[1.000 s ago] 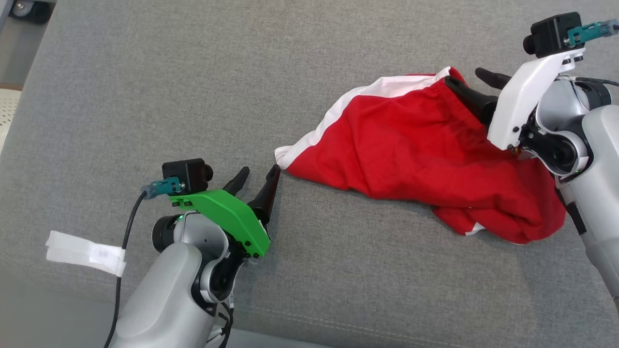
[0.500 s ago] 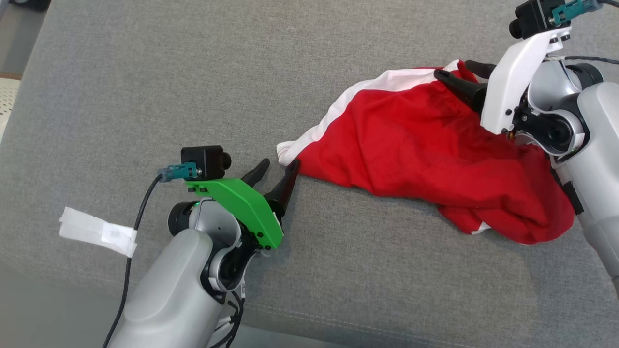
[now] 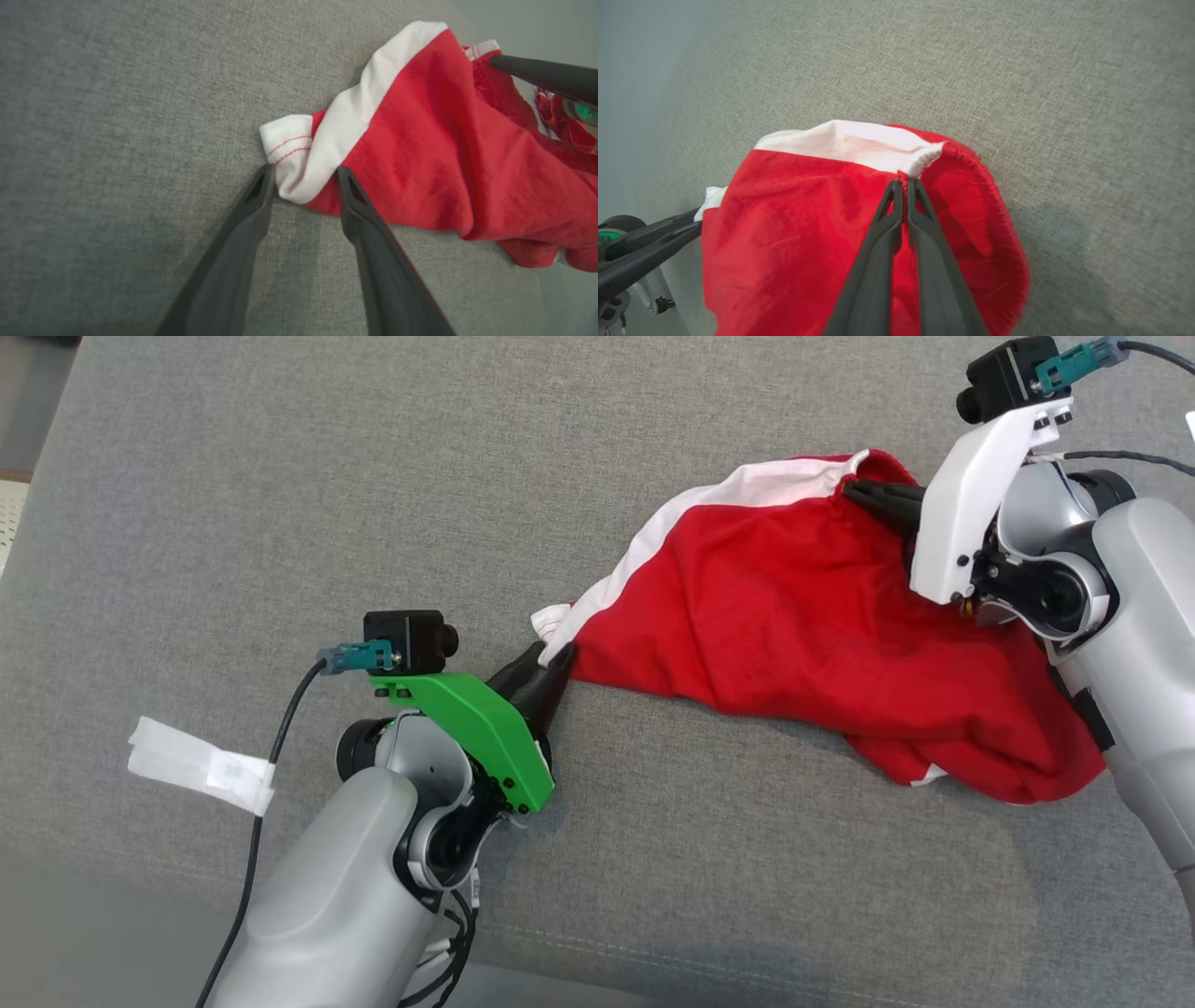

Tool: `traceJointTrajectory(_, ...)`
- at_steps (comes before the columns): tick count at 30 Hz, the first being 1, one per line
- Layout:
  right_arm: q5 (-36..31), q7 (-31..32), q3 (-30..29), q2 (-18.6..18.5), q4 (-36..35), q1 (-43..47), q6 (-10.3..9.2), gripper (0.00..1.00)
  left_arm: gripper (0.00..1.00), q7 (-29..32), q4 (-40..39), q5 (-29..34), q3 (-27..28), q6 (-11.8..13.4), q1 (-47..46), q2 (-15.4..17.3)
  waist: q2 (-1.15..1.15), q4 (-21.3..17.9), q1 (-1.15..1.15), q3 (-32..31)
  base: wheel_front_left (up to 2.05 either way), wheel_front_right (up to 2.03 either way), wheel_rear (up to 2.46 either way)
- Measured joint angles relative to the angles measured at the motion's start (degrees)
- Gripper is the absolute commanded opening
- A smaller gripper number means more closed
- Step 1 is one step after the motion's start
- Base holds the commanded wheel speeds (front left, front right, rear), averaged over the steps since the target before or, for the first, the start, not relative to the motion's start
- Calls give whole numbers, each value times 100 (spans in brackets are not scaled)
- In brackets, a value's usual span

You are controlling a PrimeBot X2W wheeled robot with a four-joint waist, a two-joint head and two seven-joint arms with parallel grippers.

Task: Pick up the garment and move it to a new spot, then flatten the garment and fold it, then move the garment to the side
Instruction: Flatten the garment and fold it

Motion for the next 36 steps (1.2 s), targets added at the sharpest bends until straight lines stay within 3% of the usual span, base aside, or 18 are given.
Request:
traceJointTrajectory(1, 2, -11, 12, -1, 0, -25, 0, 0, 0, 0, 3, -32, -7, -2, -13, -1, 0, 1, 0, -1, 0, 0, 0)
traceJointTrajectory(11, 131, -717, 120, -16, -9, -154, 0, 0, 0, -272, 99, -98, 52, -101, -147, -5, 0, -21, 0, -156, 0, 0, 0)
traceJointTrajectory(19, 244, -1650, 103, -37, -120, -223, 0, 0, 0, -721, 164, -96, 441, -153, -366, -12, 0, -109, 0, -458, 0, 0, 0)
traceJointTrajectory(29, 318, -3098, 40, -63, -494, -291, 0, 0, 0, -1329, -223, 98, 799, -367, -736, 392, 0, -393, 0, -1001, 0, 0, 0)
traceJointTrajectory(36, 560, -3574, 226, -213, -892, 303, 0, 0, 0, -1081, -408, 168, 605, -403, -411, 746, 0, -700, 0, -1286, 0, 0, 0)
